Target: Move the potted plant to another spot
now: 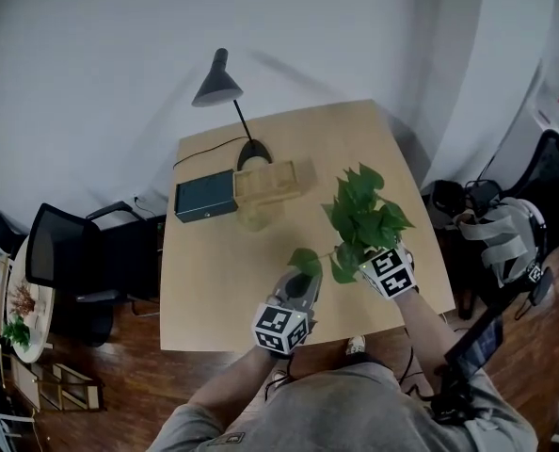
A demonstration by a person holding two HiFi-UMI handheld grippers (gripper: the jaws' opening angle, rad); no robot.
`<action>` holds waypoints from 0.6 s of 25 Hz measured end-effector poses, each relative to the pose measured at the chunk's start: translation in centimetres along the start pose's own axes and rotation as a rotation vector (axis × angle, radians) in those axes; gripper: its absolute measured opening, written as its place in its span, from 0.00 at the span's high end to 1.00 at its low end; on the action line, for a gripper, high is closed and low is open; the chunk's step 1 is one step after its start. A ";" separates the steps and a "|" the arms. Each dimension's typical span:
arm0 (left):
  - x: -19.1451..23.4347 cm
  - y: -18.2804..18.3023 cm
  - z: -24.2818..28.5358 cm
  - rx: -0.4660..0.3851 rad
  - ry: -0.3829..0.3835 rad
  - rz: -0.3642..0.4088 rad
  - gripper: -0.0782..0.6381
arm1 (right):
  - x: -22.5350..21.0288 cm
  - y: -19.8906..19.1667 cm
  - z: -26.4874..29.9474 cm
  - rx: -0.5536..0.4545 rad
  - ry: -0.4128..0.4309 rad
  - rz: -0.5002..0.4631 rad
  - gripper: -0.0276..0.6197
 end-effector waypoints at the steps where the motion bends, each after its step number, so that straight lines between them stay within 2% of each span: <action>1: -0.4 -0.1 0.8 0.003 0.001 0.000 0.90 | -0.8 -0.4 -0.2 0.003 -0.001 0.006 0.19; 9: -2.1 -1.2 4.2 0.043 0.029 -0.029 0.90 | -3.8 -2.8 -0.3 0.030 0.036 0.026 0.19; 15: -2.2 -2.7 6.4 0.092 0.003 -0.034 0.90 | -5.6 -5.4 0.8 0.046 0.033 0.057 0.19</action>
Point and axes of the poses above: the fingertips, and each gripper's own axes: z forward along the fingers, x to its left, y out of its top, the point moved 8 cm from there along -z, backward along the fingers, and after that the axes turned 8 degrees about -x, right-handed, at the moved point
